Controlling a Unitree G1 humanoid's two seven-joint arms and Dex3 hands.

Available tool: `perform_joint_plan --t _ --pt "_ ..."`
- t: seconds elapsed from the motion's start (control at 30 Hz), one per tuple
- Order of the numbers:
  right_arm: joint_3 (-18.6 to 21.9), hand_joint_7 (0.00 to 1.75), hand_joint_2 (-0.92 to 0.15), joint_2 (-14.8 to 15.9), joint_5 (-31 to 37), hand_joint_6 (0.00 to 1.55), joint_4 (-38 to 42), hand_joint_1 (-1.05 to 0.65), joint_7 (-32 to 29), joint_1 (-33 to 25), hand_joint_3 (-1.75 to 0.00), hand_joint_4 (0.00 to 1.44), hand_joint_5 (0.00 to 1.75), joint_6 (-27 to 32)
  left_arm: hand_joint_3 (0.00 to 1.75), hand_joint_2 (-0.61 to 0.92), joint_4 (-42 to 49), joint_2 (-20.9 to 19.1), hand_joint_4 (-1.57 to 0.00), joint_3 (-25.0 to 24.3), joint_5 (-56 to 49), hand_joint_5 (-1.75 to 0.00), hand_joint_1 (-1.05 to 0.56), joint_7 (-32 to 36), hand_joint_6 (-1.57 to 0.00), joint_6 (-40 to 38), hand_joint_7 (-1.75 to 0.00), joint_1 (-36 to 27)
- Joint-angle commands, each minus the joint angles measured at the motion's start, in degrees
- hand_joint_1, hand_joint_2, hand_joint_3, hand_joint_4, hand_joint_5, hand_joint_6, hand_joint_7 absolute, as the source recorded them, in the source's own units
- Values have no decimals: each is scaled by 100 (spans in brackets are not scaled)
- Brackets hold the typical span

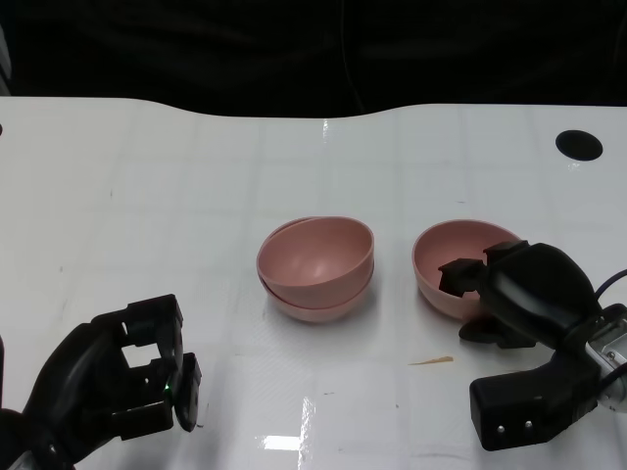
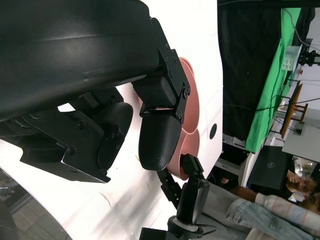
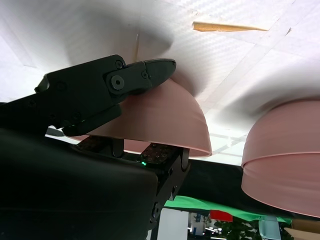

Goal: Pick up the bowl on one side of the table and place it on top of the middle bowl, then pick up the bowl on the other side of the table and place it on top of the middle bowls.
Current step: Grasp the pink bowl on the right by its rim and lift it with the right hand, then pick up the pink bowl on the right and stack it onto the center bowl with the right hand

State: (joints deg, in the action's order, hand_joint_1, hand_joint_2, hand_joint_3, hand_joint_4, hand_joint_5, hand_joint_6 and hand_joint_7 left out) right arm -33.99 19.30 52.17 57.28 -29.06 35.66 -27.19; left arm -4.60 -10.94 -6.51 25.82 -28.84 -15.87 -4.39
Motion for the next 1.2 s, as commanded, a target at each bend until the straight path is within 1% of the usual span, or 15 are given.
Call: perform_joint_plan --t 0.03,0.27,0.3,0.37,0.4,0.57,0.73,0.8,0.87,0.93,1.03,1.07,1.13,1.2 --pt "-81 146 -92 71 -57 65 132 -27 174 -65 -34 80 175 16 129 87 55 -32 -103 -29 -80 -175 32 34 -87 87 -175 -61" --pt "-116 140 -92 109 -67 65 27 -28 340 -68 -34 77 175 164 128 88 121 -12 -103 -48 -116 -175 32 -10 -87 179 -175 -53" --pt "-73 140 -92 155 -104 66 -64 -28 321 -86 -34 76 175 142 128 88 165 -17 -103 -54 -92 -175 32 -40 -87 178 -175 -34" --pt "1 166 -92 231 -171 54 -227 -26 303 -118 -32 77 175 118 133 86 215 -23 -102 -59 -67 -175 33 -68 -87 168 -175 -10" --pt "17 170 -92 252 -192 52 -278 -26 308 -131 -32 77 175 119 134 86 225 -25 -102 -60 -63 -175 33 -74 -86 165 -175 -5" --pt "52 174 -92 384 -219 48 -517 -26 322 -135 -31 75 175 101 136 84 267 -10 -102 -67 -49 -175 33 -117 -86 210 -175 9" --pt "54 175 -92 399 -231 47 -571 -26 351 -156 -31 75 175 121 136 83 275 -7 -102 -70 -53 -175 33 -125 -87 217 -175 12" --pt "308 174 -92 675 -427 49 -1429 -25 891 -188 -34 75 175 222 136 83 233 2 -102 -60 -111 -175 32 -23 -86 195 -175 6" --pt "490 168 -92 857 -502 52 -2114 -25 1303 -280 -35 75 175 354 136 83 209 10 -101 -59 -127 -175 32 24 -86 175 -175 1" --pt "575 161 -92 933 -493 55 -2508 -26 1513 -383 -34 74 175 476 136 84 203 13 -101 -58 -128 -175 33 15 -86 190 -175 -3" --pt "751 171 -92 1035 -618 52 -3090 -26 1780 -512 -35 74 175 493 135 86 137 -4 -101 -36 -157 -175 33 65 -85 124 -175 -10" --pt "819 172 -92 1082 -627 52 -3348 -27 1889 -558 -36 75 175 524 135 86 116 -6 -100 -28 -167 -175 33 87 -85 108 -175 -13" --pt "932 167 -92 1133 -625 55 -3732 -29 2027 -644 -35 78 175 585 134 87 115 -7 -100 -26 -160 -175 34 76 -84 113 -175 -10" --pt "1039 171 -92 1158 -617 55 -4064 -28 2079 -736 -32 79 175 626 133 88 146 -10 -99 -33 -146 -175 34 35 -84 138 -175 0"
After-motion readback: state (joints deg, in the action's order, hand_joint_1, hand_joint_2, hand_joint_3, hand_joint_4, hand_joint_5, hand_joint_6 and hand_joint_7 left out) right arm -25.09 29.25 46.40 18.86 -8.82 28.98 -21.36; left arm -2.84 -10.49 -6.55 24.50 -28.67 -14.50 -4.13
